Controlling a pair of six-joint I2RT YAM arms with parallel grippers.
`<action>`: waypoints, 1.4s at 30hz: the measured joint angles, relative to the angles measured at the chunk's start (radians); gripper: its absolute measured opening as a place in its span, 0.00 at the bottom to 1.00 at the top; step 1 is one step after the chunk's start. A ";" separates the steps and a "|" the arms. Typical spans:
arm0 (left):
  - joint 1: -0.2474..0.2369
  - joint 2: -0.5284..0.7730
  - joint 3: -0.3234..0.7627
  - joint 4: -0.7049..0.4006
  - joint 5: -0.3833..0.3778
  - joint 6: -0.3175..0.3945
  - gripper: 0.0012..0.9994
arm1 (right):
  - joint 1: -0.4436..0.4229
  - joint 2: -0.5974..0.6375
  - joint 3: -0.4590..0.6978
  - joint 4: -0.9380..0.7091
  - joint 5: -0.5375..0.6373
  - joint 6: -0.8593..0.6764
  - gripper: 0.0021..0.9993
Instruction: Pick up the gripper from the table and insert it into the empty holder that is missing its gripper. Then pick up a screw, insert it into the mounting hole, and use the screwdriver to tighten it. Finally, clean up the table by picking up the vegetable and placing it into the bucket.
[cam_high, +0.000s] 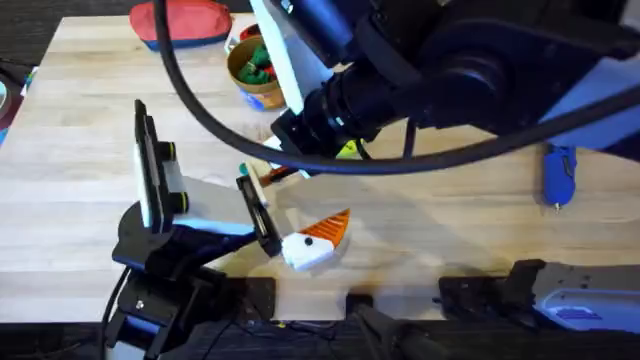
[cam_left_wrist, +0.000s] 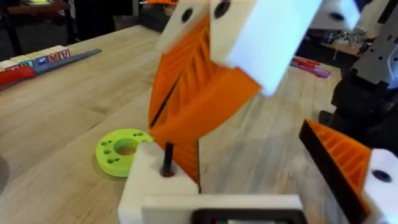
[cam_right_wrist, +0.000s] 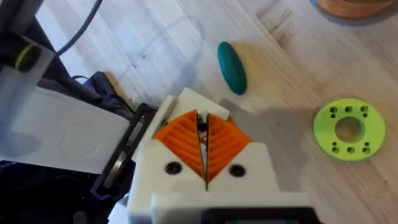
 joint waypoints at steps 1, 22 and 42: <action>0.000 0.000 0.000 0.000 0.000 0.000 0.99 | 0.000 0.000 0.000 0.000 -0.003 0.000 0.00; 0.000 0.000 0.000 -0.001 0.000 -0.002 0.99 | 0.000 0.047 0.004 0.025 -0.024 0.000 0.00; 0.000 0.000 0.000 -0.002 0.002 -0.005 0.99 | 0.002 0.049 0.004 0.031 -0.029 0.011 0.44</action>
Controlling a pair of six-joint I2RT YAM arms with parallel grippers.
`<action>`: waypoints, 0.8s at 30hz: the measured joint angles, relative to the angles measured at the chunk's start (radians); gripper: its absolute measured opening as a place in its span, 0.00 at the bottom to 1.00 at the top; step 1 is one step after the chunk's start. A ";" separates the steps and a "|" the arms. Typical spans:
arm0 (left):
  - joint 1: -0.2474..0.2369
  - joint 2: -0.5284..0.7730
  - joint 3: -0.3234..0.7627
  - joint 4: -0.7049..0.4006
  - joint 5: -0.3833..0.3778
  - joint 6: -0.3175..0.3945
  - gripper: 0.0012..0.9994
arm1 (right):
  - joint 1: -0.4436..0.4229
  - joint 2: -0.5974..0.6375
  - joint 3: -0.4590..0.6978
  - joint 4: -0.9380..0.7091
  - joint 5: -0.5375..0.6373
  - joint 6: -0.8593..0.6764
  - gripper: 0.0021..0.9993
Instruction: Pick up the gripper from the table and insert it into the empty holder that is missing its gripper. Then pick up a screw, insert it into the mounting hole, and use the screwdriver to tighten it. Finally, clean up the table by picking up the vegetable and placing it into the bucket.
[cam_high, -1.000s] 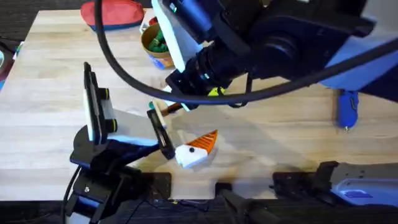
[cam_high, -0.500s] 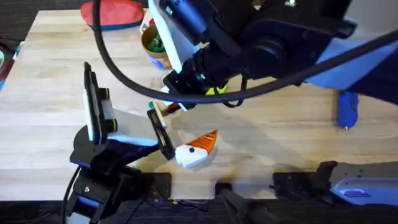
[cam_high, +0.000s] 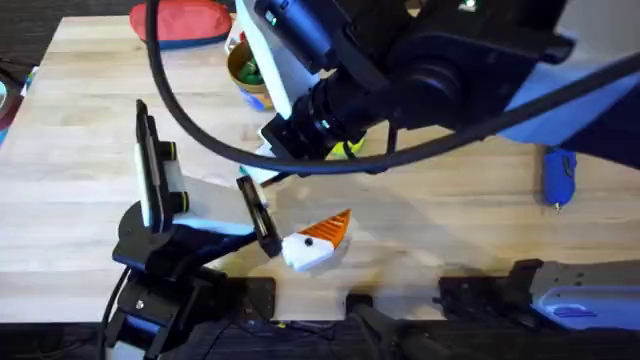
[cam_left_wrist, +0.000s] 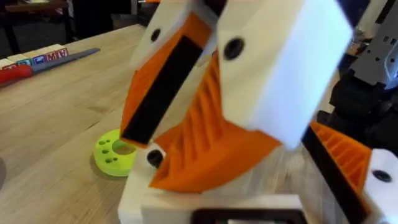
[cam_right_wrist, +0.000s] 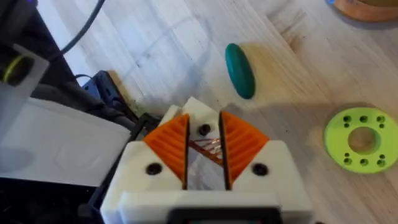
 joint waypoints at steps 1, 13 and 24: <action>0.000 0.000 0.000 0.000 0.001 0.000 0.99 | 0.000 -0.004 0.000 -0.001 0.000 0.001 0.53; 0.000 0.000 0.000 0.001 0.002 0.005 0.99 | -0.046 -0.224 0.000 -0.119 0.034 0.000 0.99; 0.000 0.000 0.000 0.001 0.002 0.005 0.99 | -0.079 -0.517 0.000 -0.489 0.131 0.052 0.99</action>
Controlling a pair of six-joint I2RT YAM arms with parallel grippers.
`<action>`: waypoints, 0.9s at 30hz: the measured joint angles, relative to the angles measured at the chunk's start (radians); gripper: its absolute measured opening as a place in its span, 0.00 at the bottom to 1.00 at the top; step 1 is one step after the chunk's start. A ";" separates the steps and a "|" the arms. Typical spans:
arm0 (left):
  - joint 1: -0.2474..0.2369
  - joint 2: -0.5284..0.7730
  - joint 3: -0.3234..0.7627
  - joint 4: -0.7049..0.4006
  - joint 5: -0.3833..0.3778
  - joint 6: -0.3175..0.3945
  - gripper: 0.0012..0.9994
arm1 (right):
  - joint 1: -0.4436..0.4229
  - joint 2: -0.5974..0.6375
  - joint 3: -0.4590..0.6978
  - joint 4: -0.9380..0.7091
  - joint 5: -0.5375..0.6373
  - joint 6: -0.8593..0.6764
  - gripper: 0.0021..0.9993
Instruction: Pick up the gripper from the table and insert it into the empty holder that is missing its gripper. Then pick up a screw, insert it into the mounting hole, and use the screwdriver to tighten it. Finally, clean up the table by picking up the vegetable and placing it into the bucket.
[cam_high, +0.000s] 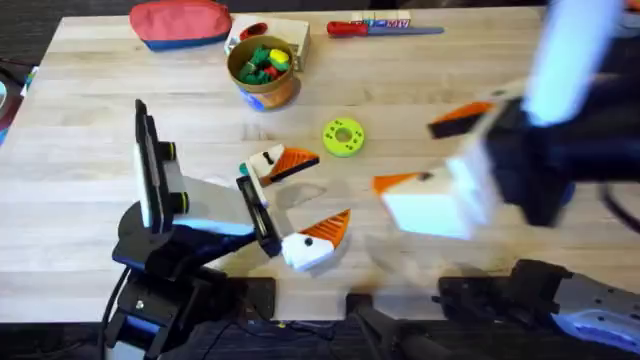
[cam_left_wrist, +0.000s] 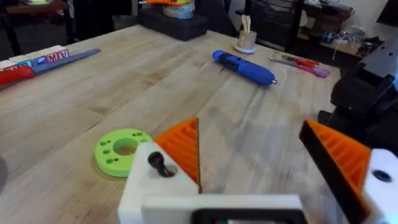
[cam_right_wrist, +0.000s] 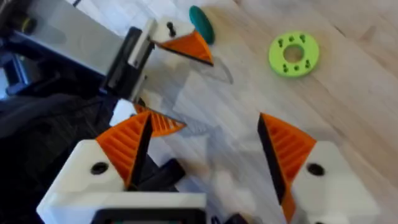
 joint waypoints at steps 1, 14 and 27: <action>0.000 0.000 0.000 0.000 0.000 0.000 0.99 | 0.000 -0.032 0.000 -0.022 0.016 0.014 0.99; 0.000 0.000 0.000 0.000 0.000 0.000 0.99 | 0.000 -0.447 -0.284 -0.041 0.069 0.128 0.99; 0.000 0.000 0.000 0.000 0.000 0.000 0.99 | 0.000 -0.506 -0.561 0.135 0.058 -0.026 0.99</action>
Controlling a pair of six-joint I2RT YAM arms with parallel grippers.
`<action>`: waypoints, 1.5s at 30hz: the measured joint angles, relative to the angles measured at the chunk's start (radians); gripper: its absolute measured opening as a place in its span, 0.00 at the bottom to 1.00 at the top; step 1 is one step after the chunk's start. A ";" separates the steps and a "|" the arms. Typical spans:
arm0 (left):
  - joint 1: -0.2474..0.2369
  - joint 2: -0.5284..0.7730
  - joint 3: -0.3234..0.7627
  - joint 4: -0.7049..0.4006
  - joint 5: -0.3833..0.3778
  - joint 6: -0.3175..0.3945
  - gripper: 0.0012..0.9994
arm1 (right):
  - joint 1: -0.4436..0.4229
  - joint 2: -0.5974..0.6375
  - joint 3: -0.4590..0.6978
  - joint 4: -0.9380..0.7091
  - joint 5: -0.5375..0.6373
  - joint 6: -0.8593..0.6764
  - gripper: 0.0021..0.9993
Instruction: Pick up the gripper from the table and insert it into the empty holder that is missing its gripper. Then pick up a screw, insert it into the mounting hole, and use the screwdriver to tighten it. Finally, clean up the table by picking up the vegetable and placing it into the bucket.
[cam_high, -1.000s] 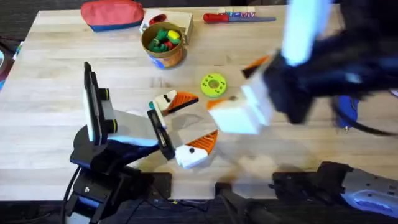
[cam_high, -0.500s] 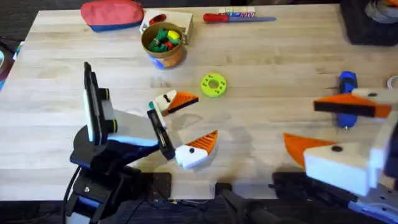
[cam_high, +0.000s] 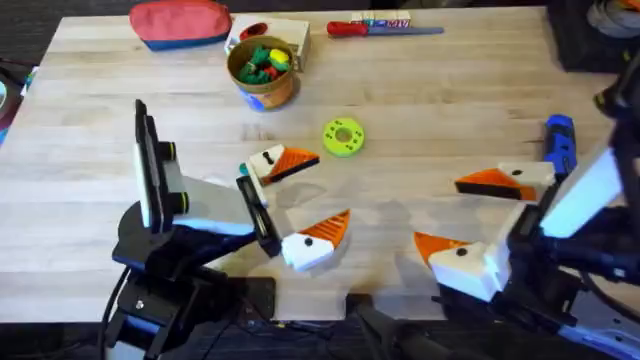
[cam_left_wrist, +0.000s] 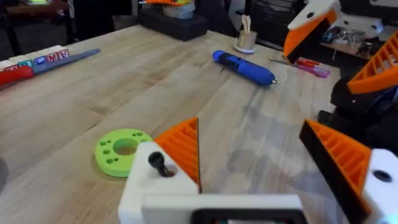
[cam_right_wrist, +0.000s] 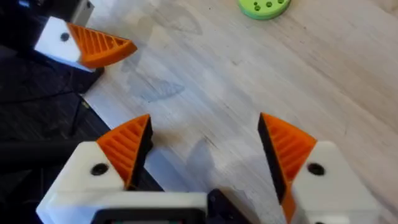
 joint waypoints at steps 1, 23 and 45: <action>0.000 0.000 0.000 0.000 0.000 -0.001 0.98 | 0.000 0.000 -0.010 0.009 0.000 -0.009 0.99; 0.000 0.000 0.000 0.000 0.000 0.010 0.00 | -0.002 0.000 -0.023 0.189 -0.078 -0.026 0.99; 0.000 0.000 0.000 0.000 0.000 0.010 0.00 | -0.995 0.478 -0.023 0.203 0.140 -0.058 0.99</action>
